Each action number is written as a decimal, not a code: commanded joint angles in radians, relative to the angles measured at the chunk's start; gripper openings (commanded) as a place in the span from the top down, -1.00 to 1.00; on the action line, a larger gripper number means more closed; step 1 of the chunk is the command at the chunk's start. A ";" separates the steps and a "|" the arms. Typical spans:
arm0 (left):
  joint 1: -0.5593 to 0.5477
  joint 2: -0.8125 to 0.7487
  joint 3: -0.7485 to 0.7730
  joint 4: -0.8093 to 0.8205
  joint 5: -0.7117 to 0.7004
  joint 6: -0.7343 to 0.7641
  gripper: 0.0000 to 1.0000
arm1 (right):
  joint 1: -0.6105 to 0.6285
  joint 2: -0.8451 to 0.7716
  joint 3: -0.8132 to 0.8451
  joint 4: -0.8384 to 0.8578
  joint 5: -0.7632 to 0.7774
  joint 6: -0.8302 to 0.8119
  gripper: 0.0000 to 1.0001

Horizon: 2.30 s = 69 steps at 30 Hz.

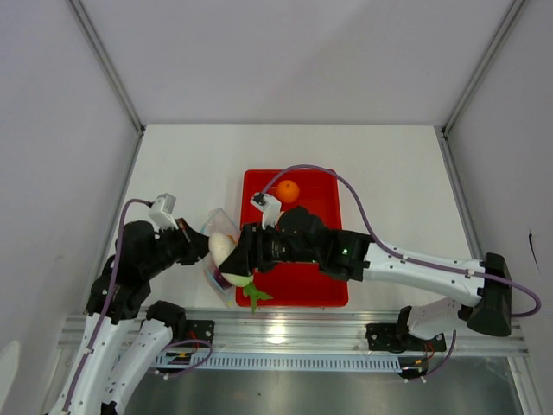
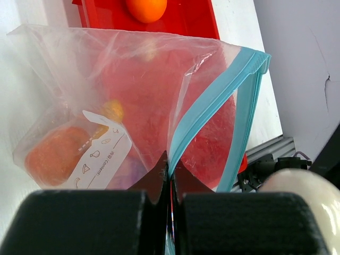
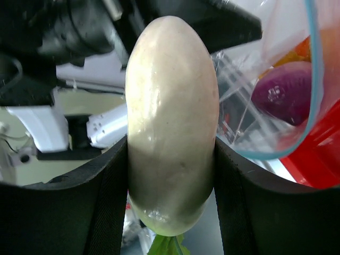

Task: Place the food in the zip-top bag and seal the zipper
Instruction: Place the fake vegetable in the zipper food storage bag.

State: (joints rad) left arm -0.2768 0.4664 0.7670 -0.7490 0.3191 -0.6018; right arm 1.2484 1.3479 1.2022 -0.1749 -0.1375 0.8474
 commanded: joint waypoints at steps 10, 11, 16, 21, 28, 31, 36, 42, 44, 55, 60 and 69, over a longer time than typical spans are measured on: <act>-0.002 -0.021 0.032 -0.009 0.021 -0.006 0.99 | -0.024 0.152 0.131 -0.067 0.277 0.283 0.53; -0.002 -0.020 0.031 -0.009 0.023 -0.004 0.99 | -0.023 0.157 0.128 -0.077 0.311 0.329 0.55; -0.002 -0.018 0.029 -0.001 0.041 -0.013 0.99 | -0.023 0.201 0.138 -0.107 0.404 0.335 0.54; -0.002 -0.026 0.031 -0.010 0.051 -0.010 0.99 | -0.017 0.258 0.209 -0.175 0.559 0.323 0.39; -0.002 -0.028 0.041 -0.024 0.055 -0.006 0.99 | 0.003 0.371 0.295 -0.244 0.648 0.292 0.04; -0.002 -0.034 0.043 -0.024 0.051 -0.010 0.99 | 0.013 0.416 0.356 -0.282 0.657 0.220 -0.24; -0.002 -0.035 0.043 -0.021 0.052 -0.012 0.99 | 0.046 0.422 0.401 -0.291 0.679 0.134 -0.64; -0.002 -0.031 0.054 -0.024 0.051 -0.007 0.99 | 0.059 0.410 0.401 -0.290 0.687 0.091 -0.99; -0.002 -0.031 0.066 -0.026 0.044 -0.006 0.99 | 0.063 0.407 0.402 -0.282 0.687 0.065 -0.99; -0.002 -0.025 0.072 -0.036 0.025 0.005 0.99 | 0.101 0.395 0.442 -0.320 0.748 -0.039 -0.99; -0.002 -0.017 0.089 -0.039 0.015 0.007 0.99 | 0.121 0.381 0.454 -0.345 0.786 -0.079 -0.99; -0.002 0.000 0.080 -0.023 0.020 0.004 0.99 | 0.123 0.315 0.470 -0.364 0.814 -0.142 -0.99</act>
State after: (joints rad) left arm -0.2775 0.4511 0.8032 -0.8433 0.3252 -0.6014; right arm 1.3533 1.7367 1.6291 -0.5201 0.6468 0.7460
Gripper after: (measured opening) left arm 0.003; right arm 0.993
